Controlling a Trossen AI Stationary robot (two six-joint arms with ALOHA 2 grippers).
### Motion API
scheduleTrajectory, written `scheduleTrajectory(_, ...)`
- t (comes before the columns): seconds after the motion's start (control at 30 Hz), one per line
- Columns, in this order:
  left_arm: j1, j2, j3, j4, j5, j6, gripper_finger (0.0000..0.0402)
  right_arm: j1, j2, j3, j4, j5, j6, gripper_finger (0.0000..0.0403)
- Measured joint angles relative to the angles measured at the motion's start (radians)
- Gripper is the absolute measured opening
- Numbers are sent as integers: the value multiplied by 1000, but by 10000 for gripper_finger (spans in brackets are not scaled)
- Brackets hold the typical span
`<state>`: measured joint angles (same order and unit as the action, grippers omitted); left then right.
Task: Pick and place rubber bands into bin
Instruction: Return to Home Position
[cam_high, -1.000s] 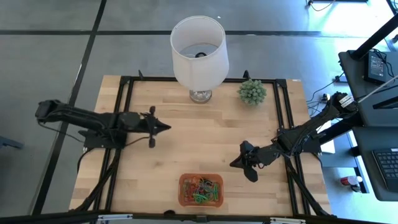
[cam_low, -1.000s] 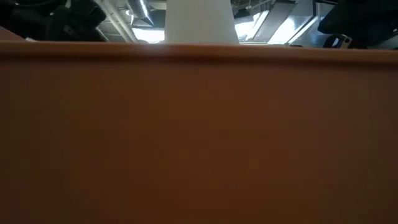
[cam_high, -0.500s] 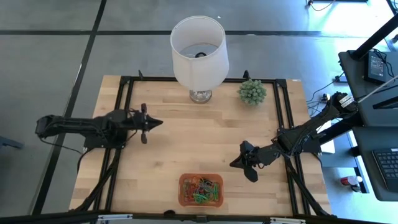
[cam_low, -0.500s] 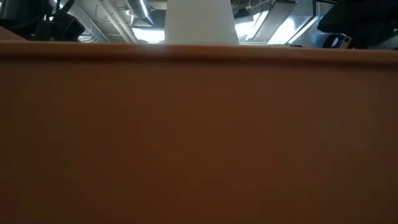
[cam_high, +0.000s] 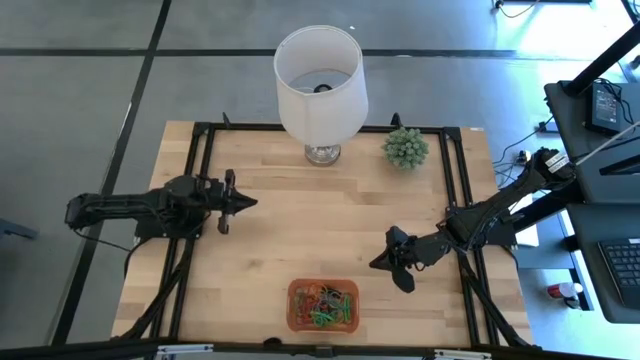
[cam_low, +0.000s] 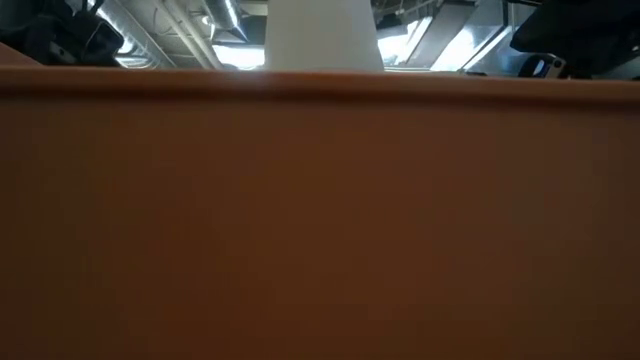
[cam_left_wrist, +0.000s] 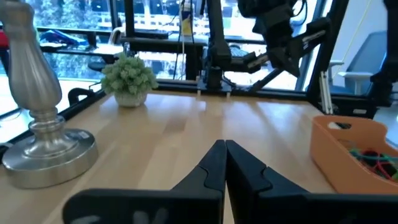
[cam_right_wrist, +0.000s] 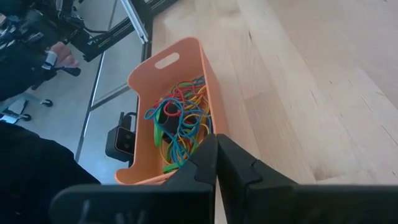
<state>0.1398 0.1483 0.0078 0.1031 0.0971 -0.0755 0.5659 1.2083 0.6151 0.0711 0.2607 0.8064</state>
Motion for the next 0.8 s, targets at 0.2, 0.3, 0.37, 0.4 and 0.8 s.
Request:
scheduleTrajectory(0.2, 0, -22, 0, -5, 13, 58, 2, 0, 0, 0, 0, 0, -3, 12)
scheduleTrajectory(0.3, 0, -23, 0, -40, 13, 93, 2, 0, 0, 0, 0, 0, -5, 12)
scheduleTrajectory(0.37, 0, -22, 0, -72, 21, 83, 2, 0, 0, 0, 0, 0, -5, 12)
scheduleTrajectory(0.4, 0, -22, 0, -70, 25, 77, 2, 0, 0, 0, 0, 0, -5, 12)
scheduleTrajectory(0.8, 0, -22, 0, -80, -48, 65, 2, 0, 0, 0, -1, 0, -7, 12)
